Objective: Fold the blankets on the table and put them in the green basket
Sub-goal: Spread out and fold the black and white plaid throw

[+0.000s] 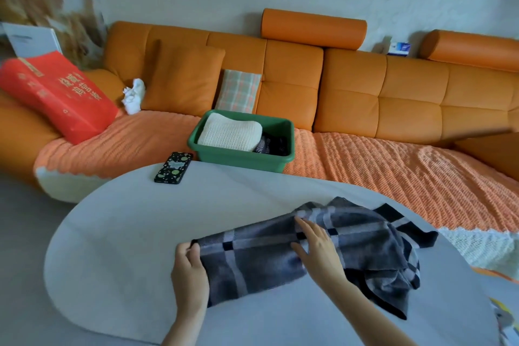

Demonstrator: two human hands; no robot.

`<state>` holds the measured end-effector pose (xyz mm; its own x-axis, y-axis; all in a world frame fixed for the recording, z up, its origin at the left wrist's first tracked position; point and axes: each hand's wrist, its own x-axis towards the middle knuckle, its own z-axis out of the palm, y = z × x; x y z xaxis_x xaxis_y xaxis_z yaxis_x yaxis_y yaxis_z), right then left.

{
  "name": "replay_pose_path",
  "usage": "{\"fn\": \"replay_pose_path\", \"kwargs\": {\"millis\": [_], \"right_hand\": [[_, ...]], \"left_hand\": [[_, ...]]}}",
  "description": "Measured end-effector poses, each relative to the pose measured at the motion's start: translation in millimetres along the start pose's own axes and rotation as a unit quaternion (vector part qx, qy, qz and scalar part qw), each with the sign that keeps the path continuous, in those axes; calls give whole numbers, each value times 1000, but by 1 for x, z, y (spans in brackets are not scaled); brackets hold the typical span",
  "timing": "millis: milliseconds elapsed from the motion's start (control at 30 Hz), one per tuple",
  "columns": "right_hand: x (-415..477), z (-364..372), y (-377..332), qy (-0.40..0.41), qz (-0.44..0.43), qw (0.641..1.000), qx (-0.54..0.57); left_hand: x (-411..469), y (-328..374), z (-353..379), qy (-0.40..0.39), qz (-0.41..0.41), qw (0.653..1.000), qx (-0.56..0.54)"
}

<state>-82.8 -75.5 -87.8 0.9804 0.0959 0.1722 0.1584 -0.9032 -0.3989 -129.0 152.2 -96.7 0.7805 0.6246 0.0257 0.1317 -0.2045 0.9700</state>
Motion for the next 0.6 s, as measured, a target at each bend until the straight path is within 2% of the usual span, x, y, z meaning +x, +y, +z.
{"fn": "replay_pose_path", "kwargs": {"millis": [100, 300, 433, 500, 600], "right_hand": [[6, 7, -13, 13, -36, 999, -16], [8, 28, -41, -11, -71, 997, 10], [23, 43, -64, -14, -80, 996, 23], [38, 52, -77, -33, -90, 995, 27], [63, 66, -101, -113, -96, 989, 23]], "left_hand": [[21, -6, -23, 29, 2, 999, 22], [44, -48, -79, 21, -30, 991, 128], [43, -60, -101, 17, 0, 986, 163], [44, -60, -105, 20, 10, 987, 158], [46, -61, -105, 21, 27, 988, 151]]}}
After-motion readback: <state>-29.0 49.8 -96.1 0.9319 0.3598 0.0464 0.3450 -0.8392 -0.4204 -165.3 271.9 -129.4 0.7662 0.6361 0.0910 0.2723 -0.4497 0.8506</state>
